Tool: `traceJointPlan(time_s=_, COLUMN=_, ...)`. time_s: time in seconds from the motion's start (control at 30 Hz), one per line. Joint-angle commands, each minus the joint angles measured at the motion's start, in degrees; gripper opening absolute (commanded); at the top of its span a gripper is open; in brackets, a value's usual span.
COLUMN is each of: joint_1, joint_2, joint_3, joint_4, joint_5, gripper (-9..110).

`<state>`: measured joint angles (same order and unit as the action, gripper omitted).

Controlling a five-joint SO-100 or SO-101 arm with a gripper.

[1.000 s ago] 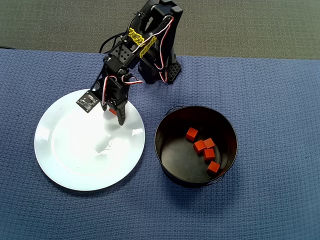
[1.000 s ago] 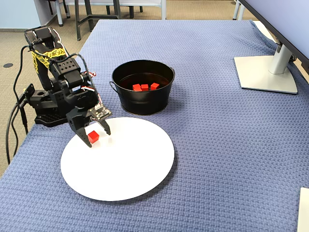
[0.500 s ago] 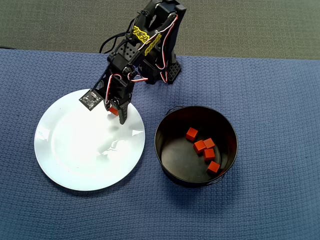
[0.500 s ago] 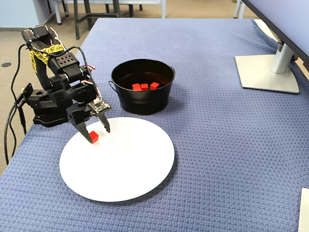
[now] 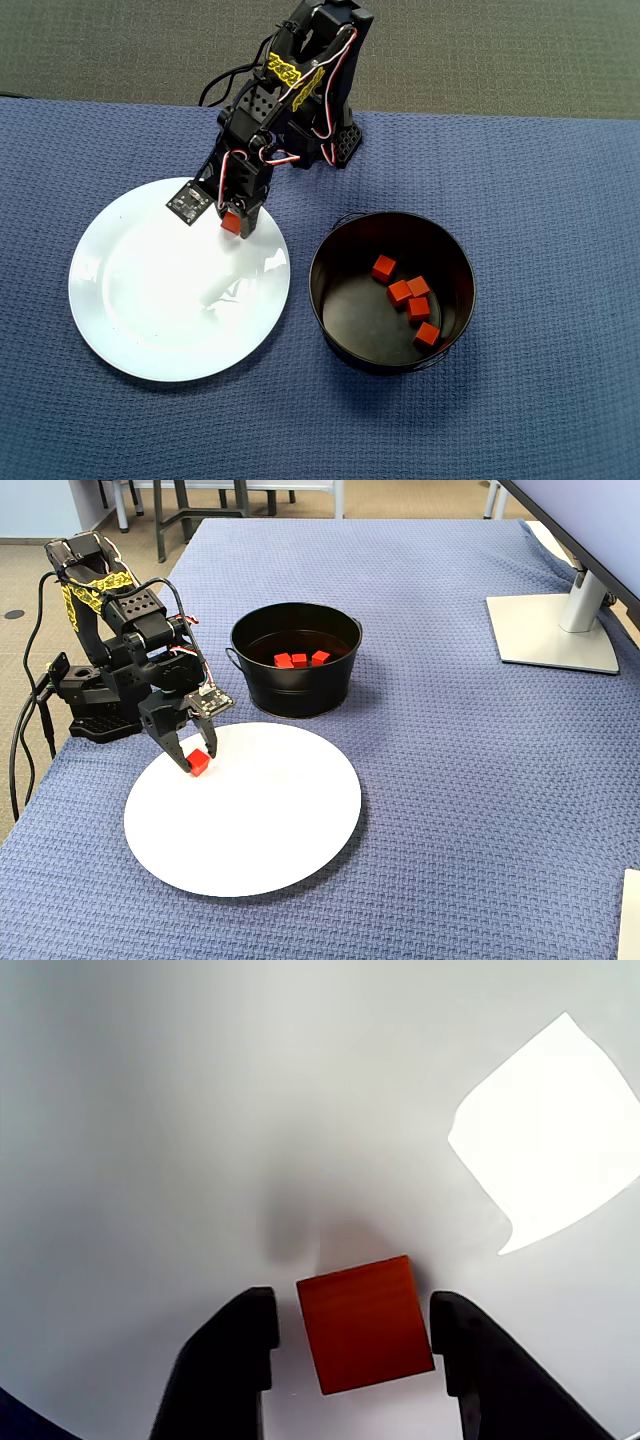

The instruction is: Pick up the red cubes from the white plate and place them in the black recipient

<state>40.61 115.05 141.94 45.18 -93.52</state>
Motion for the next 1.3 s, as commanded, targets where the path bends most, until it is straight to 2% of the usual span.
traceJointPlan(time_s=0.0, joint_1=0.7, joint_2=1.4, joint_3=0.0, joint_4=-2.2, joint_5=0.2, gripper=0)
traceJointPlan(time_s=0.2, joint_1=-1.5, joint_2=2.5, joint_3=-1.2, joint_4=-3.3, joint_5=7.1, gripper=0)
traceJointPlan(time_s=0.37, joint_1=-6.4, joint_2=7.7, joint_3=-10.8, joint_4=2.7, joint_5=28.3, gripper=0)
traceJointPlan(time_s=0.57, joint_1=-10.9, joint_2=7.9, joint_3=-30.7, joint_4=14.6, joint_5=57.7, gripper=0)
traceJointPlan(time_s=0.7, joint_1=-17.5, joint_2=4.0, joint_3=-42.0, joint_4=19.3, joint_5=69.8, gripper=0)
traceJointPlan(time_s=0.9, joint_1=-30.5, joint_2=-3.9, joint_3=-54.3, joint_4=22.4, joint_5=79.3, gripper=0)
traceJointPlan(time_s=1.13, joint_1=-46.3, joint_2=-10.5, joint_3=-61.1, joint_4=27.2, joint_5=83.1, gripper=0)
traceJointPlan(time_s=1.17, joint_1=-48.9, joint_2=-10.8, joint_3=-61.2, joint_4=28.4, joint_5=81.5, gripper=7)
traceJointPlan(time_s=1.23, joint_1=-53.3, joint_2=-10.5, joint_3=-58.8, joint_4=30.2, joint_5=76.0, gripper=29)
traceJointPlan(time_s=1.27, joint_1=-53.6, joint_2=-9.3, joint_3=-57.0, joint_4=29.2, joint_5=75.7, gripper=33)
